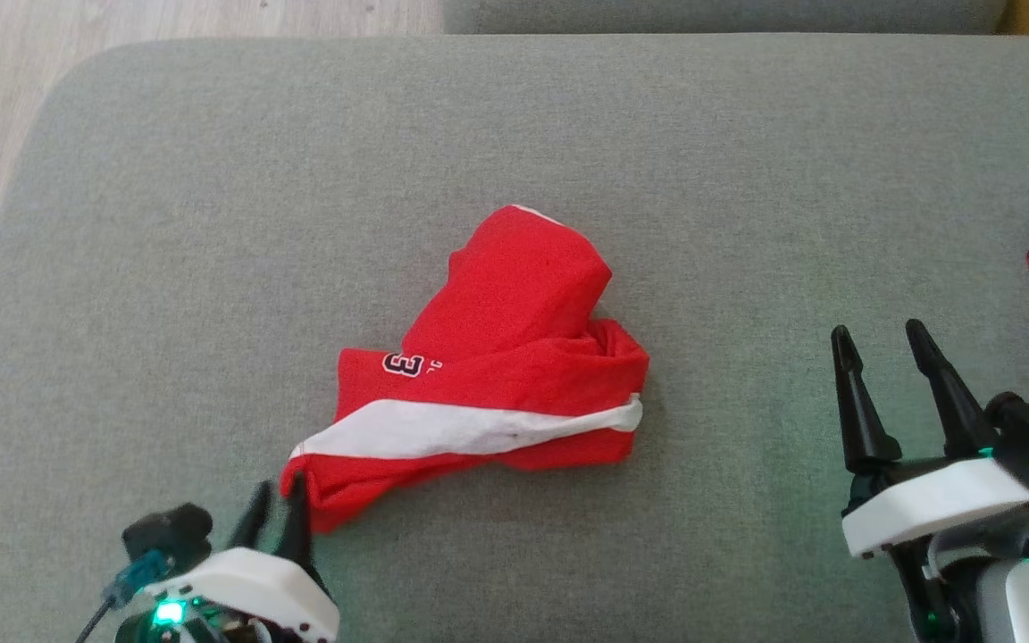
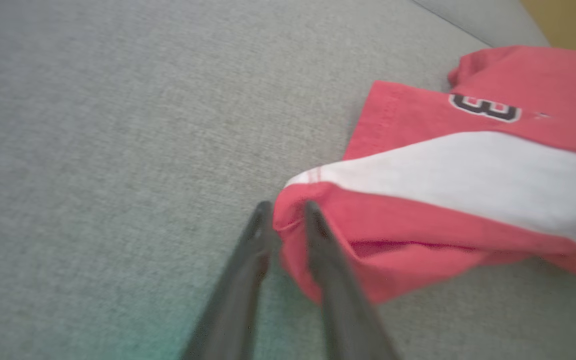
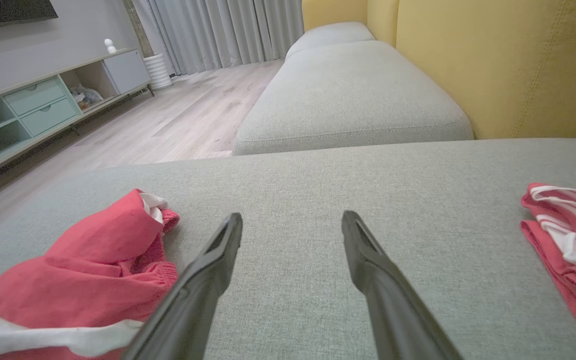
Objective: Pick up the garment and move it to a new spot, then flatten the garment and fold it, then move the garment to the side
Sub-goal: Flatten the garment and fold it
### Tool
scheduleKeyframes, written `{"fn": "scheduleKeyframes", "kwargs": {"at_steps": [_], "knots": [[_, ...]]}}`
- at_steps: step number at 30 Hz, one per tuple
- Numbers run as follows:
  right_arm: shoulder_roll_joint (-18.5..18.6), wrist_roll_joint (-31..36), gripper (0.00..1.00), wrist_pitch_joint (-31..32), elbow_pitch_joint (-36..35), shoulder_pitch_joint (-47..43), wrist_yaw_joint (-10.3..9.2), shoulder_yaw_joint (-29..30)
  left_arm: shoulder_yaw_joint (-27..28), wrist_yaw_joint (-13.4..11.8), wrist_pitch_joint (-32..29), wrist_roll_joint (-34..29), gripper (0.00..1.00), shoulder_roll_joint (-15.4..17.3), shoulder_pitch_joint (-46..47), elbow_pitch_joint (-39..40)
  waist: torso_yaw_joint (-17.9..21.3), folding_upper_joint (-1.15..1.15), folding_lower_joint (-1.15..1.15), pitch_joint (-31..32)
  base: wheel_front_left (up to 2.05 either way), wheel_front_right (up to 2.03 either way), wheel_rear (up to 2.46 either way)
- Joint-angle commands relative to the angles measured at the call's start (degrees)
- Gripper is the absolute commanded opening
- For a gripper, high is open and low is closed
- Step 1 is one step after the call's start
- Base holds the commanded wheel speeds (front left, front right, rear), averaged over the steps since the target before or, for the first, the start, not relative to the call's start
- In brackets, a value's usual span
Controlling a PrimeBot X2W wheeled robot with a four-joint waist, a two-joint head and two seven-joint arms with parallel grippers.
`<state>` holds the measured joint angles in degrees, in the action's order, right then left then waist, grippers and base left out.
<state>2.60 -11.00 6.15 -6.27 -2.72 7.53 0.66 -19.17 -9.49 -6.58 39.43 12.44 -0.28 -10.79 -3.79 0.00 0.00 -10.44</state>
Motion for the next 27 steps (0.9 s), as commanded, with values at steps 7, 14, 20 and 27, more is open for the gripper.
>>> {"fn": "scheduleKeyframes", "kwargs": {"at_steps": [7,14,20,27], "knots": [[0.28,1.06,1.00,0.32,-4.24,1.97,-0.04,-0.64,4.62,-2.63,12.24,-4.69,1.00,0.79,3.78,0.24,0.72,0.00,0.00,0.68,0.00,0.00,0.00],[0.28,1.98,1.00,0.68,-5.83,2.16,-0.04,0.20,3.69,-4.46,18.15,-13.38,1.00,5.44,7.32,5.32,1.07,0.00,0.00,1.39,0.00,0.00,0.00],[0.28,2.33,1.00,1.06,-6.98,2.05,-0.04,0.51,2.75,-4.66,16.50,-16.84,1.00,8.92,9.62,8.19,1.42,0.00,0.00,1.91,0.00,0.00,0.00],[0.28,2.04,1.00,1.13,-7.58,1.43,-0.04,0.25,2.62,-5.57,12.81,-17.37,1.00,10.82,9.43,9.48,1.89,0.00,0.00,2.59,0.00,0.00,0.00]]}}
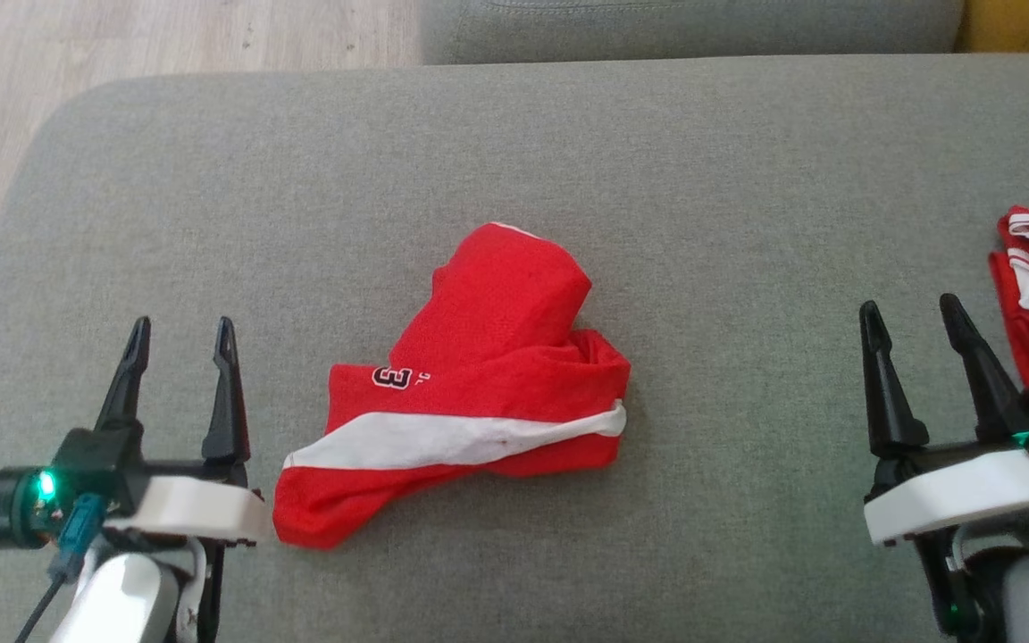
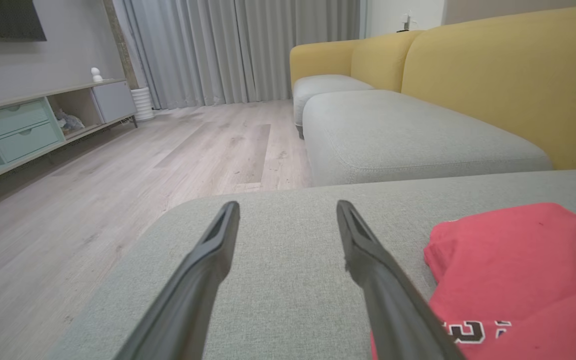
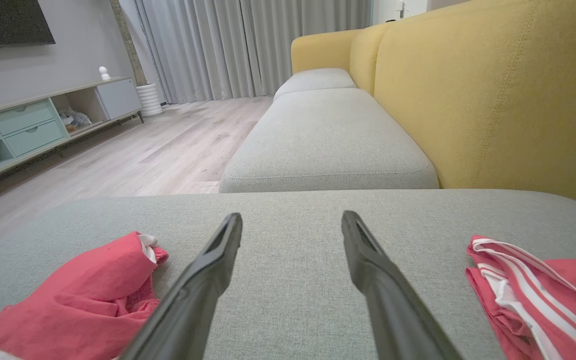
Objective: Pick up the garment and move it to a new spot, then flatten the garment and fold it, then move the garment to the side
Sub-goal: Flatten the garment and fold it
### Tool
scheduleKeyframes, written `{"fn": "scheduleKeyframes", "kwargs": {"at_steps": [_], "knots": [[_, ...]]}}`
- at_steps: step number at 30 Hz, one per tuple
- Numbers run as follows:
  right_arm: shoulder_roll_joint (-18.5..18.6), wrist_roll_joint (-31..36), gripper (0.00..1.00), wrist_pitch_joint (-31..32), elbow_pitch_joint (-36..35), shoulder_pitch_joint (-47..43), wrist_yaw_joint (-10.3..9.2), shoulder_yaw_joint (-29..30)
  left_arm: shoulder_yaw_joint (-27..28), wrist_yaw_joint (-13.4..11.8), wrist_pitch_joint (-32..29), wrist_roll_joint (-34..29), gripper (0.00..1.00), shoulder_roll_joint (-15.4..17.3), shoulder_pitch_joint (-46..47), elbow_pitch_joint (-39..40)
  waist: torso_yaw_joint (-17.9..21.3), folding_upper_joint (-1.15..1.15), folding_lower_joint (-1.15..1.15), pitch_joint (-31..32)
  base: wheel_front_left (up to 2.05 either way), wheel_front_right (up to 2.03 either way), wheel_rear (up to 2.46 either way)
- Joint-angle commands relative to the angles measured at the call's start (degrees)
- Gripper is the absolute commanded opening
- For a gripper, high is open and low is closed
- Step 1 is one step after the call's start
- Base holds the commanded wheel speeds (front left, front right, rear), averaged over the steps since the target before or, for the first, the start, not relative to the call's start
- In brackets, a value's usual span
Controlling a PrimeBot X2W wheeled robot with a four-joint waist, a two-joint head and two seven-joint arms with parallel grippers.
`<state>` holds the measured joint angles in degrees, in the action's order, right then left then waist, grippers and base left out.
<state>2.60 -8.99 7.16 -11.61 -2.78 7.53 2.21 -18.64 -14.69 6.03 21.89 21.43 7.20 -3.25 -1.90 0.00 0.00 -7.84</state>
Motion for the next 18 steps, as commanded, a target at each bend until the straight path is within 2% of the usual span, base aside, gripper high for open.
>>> {"fn": "scheduleKeyframes", "kwargs": {"at_steps": [1,11,18], "knots": [[0.28,0.01,1.00,0.11,-2.25,1.40,-0.04,-1.30,2.04,-0.39,0.03,0.23,1.00,1.91,1.82,2.01,0.01,0.00,0.00,0.07,0.00,0.00,0.00],[0.28,-0.23,1.00,0.36,-2.20,0.85,-0.04,-1.31,1.54,-0.39,-0.83,1.14,1.00,1.99,0.87,2.33,-0.09,0.00,0.00,0.51,0.00,0.00,0.00],[0.28,-0.39,1.00,0.53,-1.97,0.87,-0.04,-1.45,-2.27,4.74,-10.90,7.30,1.00,1.12,-0.35,-0.16,0.16,0.00,0.00,0.11,0.00,0.00,0.00]]}}
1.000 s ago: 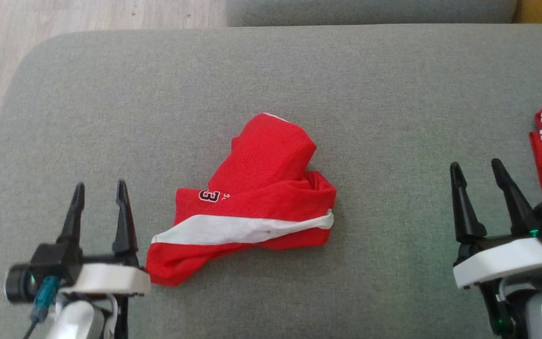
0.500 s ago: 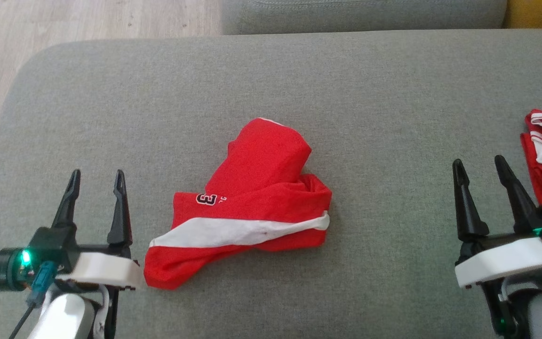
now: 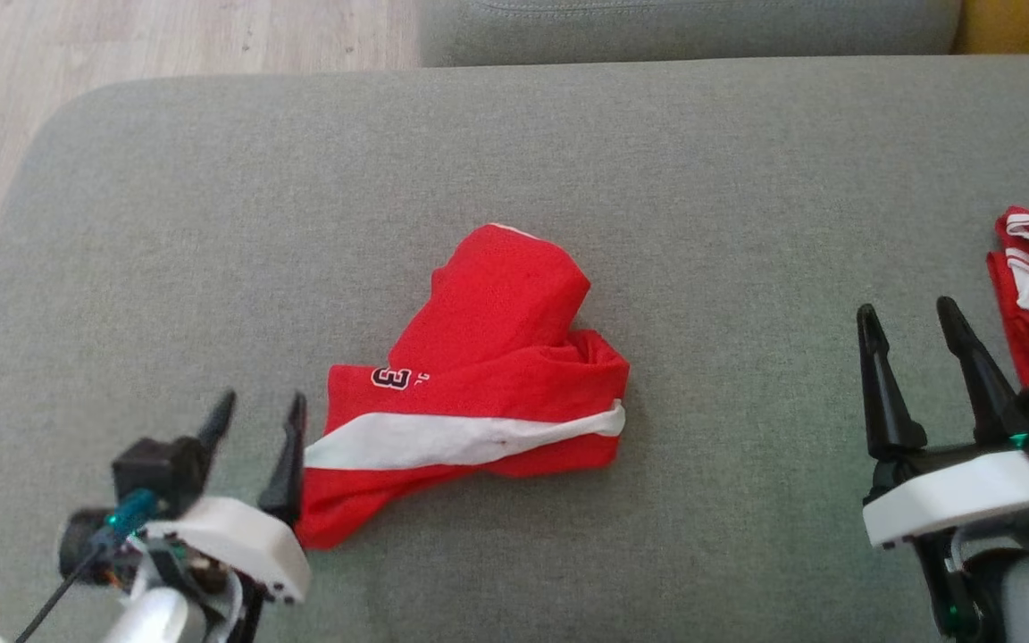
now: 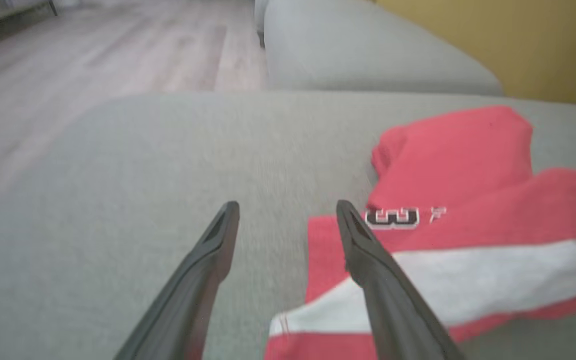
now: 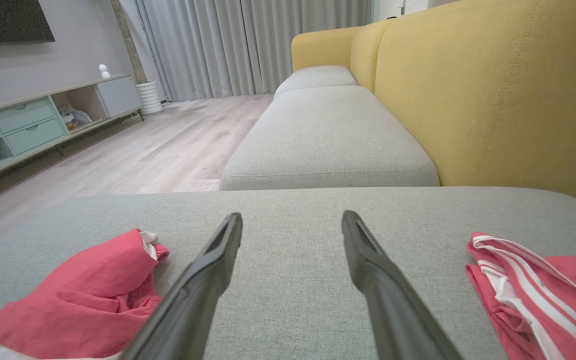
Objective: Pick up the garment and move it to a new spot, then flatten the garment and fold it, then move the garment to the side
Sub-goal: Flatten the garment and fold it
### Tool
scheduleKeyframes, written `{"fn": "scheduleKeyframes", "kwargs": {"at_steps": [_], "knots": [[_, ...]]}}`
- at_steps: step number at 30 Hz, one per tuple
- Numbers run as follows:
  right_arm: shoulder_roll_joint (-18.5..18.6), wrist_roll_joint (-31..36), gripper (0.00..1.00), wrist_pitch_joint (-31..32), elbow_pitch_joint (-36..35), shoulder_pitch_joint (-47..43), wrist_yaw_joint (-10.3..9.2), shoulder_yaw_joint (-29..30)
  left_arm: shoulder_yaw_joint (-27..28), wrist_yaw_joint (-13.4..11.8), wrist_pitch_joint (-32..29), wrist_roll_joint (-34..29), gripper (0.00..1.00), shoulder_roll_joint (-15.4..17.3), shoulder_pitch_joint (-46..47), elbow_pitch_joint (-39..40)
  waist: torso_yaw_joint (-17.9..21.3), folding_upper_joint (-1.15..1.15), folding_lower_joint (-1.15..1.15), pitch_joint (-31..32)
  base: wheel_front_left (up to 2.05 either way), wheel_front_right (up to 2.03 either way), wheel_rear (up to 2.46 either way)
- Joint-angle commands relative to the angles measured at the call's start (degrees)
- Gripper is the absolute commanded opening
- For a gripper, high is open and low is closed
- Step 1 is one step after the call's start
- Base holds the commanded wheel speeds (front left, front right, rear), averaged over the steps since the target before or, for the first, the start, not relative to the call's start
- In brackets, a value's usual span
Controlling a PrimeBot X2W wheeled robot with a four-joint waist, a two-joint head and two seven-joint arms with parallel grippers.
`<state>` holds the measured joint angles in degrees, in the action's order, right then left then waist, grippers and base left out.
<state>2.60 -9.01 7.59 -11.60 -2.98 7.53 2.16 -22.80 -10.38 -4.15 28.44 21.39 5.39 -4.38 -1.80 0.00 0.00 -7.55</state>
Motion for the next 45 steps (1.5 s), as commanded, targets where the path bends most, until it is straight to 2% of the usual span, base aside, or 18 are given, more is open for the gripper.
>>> {"fn": "scheduleKeyframes", "kwargs": {"at_steps": [1,10,21,22,23,24,29,37,45], "knots": [[0.28,-0.42,1.00,0.10,-1.93,1.14,-0.04,-1.43,1.48,0.99,-2.18,1.71,1.00,0.98,1.33,0.20,0.12,0.00,0.00,-0.34,0.00,0.00,0.00],[0.28,-0.84,1.00,0.00,-1.21,1.69,-0.04,-1.55,-0.65,5.07,-7.34,6.11,1.00,-0.38,2.52,-9.24,0.89,0.00,0.00,-1.44,0.00,0.00,0.00],[0.28,-1.15,1.00,0.16,-0.37,2.21,-0.04,-1.39,-2.86,7.38,-7.94,5.74,1.00,-1.44,6.35,-17.10,1.32,0.00,0.00,-2.63,0.00,0.00,0.00],[0.28,-1.07,1.00,0.28,-0.18,2.22,-0.04,-1.44,-3.08,7.61,-8.22,5.77,0.96,-1.49,6.70,-17.62,1.32,0.00,0.00,-2.69,0.00,0.00,0.00],[0.28,-1.02,1.00,0.38,0.07,2.22,-0.04,-1.59,-3.18,7.87,-8.09,5.79,0.36,-1.57,7.02,-17.94,1.30,0.00,0.00,-2.75,0.00,0.00,0.00],[0.28,-0.91,1.00,0.58,0.45,2.21,-0.04,-1.88,-3.26,8.01,-7.81,5.66,0.00,-1.54,7.31,-18.17,1.28,0.00,0.00,-2.83,0.00,0.00,0.00],[0.59,0.15,1.00,1.50,4.46,2.53,-0.04,-6.40,-3.24,7.86,-5.99,4.99,0.00,-1.37,8.15,-17.79,0.82,0.00,0.00,-3.09,0.00,0.00,0.00],[3.05,-2.58,1.00,0.75,15.84,5.92,-0.04,-21.05,-3.02,6.51,-5.01,4.67,0.00,-1.40,8.43,-14.47,-1.51,0.00,0.00,-3.85,0.00,0.00,0.00],[3.68,-5.00,1.00,-1.62,23.42,11.34,-0.04,-26.42,-3.17,5.99,-4.90,4.76,0.00,-1.28,8.39,-13.12,-3.43,0.00,0.00,-4.70,0.00,0.00,0.00]]}}
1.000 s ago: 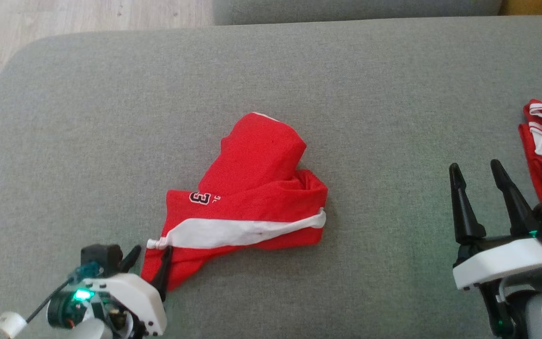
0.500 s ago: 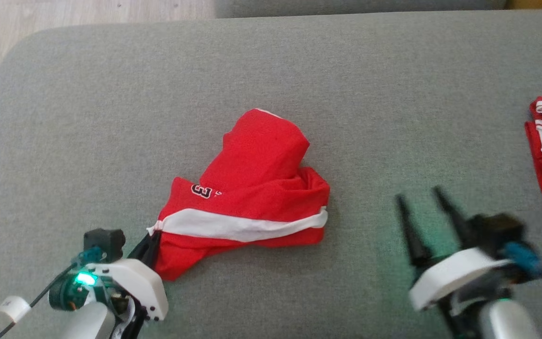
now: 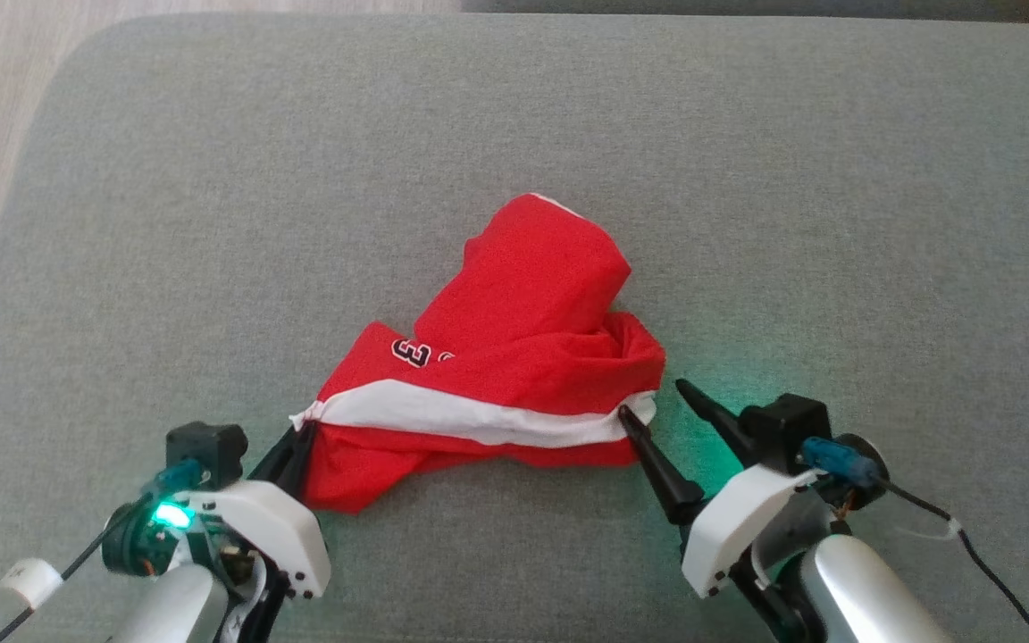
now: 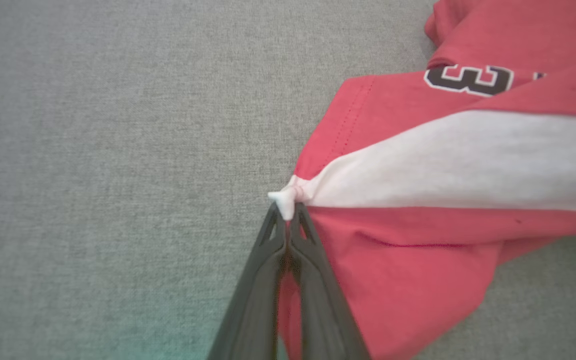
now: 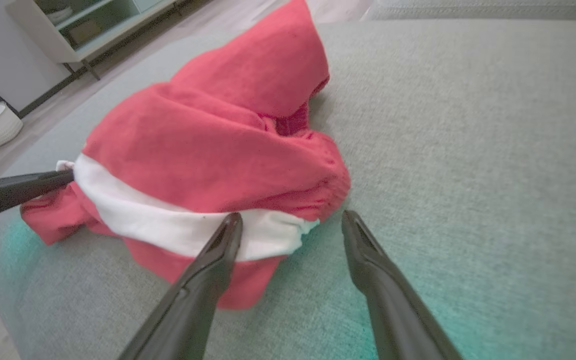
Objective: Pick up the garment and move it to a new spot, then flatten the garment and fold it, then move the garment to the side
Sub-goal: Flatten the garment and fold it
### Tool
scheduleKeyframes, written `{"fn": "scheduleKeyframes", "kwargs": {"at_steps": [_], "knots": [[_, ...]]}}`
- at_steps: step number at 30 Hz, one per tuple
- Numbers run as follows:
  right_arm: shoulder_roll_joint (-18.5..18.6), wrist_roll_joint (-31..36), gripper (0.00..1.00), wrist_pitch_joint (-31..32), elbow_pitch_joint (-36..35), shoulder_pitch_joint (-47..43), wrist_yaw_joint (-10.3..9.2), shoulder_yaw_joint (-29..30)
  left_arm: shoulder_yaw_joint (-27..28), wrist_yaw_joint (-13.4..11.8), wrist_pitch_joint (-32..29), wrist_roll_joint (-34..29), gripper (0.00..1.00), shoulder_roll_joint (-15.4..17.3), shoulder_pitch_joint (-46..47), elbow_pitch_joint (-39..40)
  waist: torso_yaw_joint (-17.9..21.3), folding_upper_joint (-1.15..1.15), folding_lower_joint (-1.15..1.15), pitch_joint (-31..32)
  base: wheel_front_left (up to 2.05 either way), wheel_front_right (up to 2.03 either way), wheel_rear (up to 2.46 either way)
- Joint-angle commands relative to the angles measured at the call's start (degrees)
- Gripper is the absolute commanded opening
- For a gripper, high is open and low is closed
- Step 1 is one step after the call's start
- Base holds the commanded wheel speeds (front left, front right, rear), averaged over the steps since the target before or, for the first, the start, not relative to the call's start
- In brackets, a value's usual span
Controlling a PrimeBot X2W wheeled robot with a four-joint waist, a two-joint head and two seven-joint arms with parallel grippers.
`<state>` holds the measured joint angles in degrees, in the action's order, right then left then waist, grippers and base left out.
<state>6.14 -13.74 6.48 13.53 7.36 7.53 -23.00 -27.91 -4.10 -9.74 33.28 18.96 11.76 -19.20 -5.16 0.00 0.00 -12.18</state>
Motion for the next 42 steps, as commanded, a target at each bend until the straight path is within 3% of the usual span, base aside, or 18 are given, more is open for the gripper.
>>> {"fn": "scheduleKeyframes", "kwargs": {"at_steps": [1,4,6,7,8,18,26,29,30,35,42], "knots": [[0.21,-0.66,1.00,-0.35,-0.77,1.45,-0.04,-1.76,1.92,-0.32,0.72,-0.04,0.00,1.13,2.01,1.76,-0.21,0.00,0.00,-0.12,0.00,0.00,0.00],[0.43,-2.37,1.00,0.58,1.69,2.50,-0.04,-3.45,1.90,-0.41,1.04,0.09,0.00,0.95,2.10,1.95,-0.58,0.00,0.00,-0.26,0.00,0.00,0.00],[0.60,-3.97,0.58,1.47,2.83,2.97,-0.04,-4.67,1.94,-0.43,1.44,0.19,0.00,0.83,2.08,2.00,-0.71,0.00,0.00,-0.20,0.00,0.00,0.00],[0.73,-4.74,0.25,1.38,3.10,3.20,-0.04,-5.11,2.01,-0.44,1.79,0.27,0.00,0.75,2.06,2.11,-0.78,0.00,0.00,-0.15,0.00,0.00,0.00],[0.90,-5.53,0.00,1.84,3.54,3.35,-0.04,-5.64,2.06,-0.46,2.08,0.31,0.00,0.70,2.04,2.18,-0.82,0.00,0.00,-0.10,0.00,0.00,0.00],[3.23,-3.98,0.00,-2.33,0.87,4.39,-0.04,-3.15,3.35,-1.70,6.90,-0.36,0.00,0.94,1.47,5.08,-0.55,0.00,0.00,1.35,0.00,0.00,0.00],[4.89,-0.79,0.00,-3.52,-11.55,4.72,-0.04,4.87,4.05,-4.17,11.18,-5.08,0.00,3.68,2.17,19.75,0.22,0.00,0.00,5.00,0.00,0.00,0.00],[5.81,0.71,0.00,-1.64,-18.25,5.48,-0.04,8.47,4.38,-5.34,11.50,-7.80,0.00,5.28,3.60,27.48,0.76,0.00,0.00,6.49,0.00,0.00,0.00],[6.36,1.65,0.00,0.30,-23.34,6.08,-0.04,11.14,4.75,-5.99,11.22,-9.56,0.00,6.28,5.23,32.62,1.08,0.00,0.00,7.31,0.00,0.00,0.00],[7.11,4.45,0.00,6.77,-36.63,7.88,-0.04,17.00,5.71,-7.07,8.78,-12.92,0.00,8.20,9.99,43.25,2.40,0.00,0.00,8.67,0.00,0.00,0.00],[7.33,4.36,0.00,12.55,-42.99,10.02,-0.04,20.01,5.41,-6.90,5.41,-11.57,0.00,7.06,14.32,46.26,4.44,0.00,0.00,8.05,0.00,0.00,0.00]]}}
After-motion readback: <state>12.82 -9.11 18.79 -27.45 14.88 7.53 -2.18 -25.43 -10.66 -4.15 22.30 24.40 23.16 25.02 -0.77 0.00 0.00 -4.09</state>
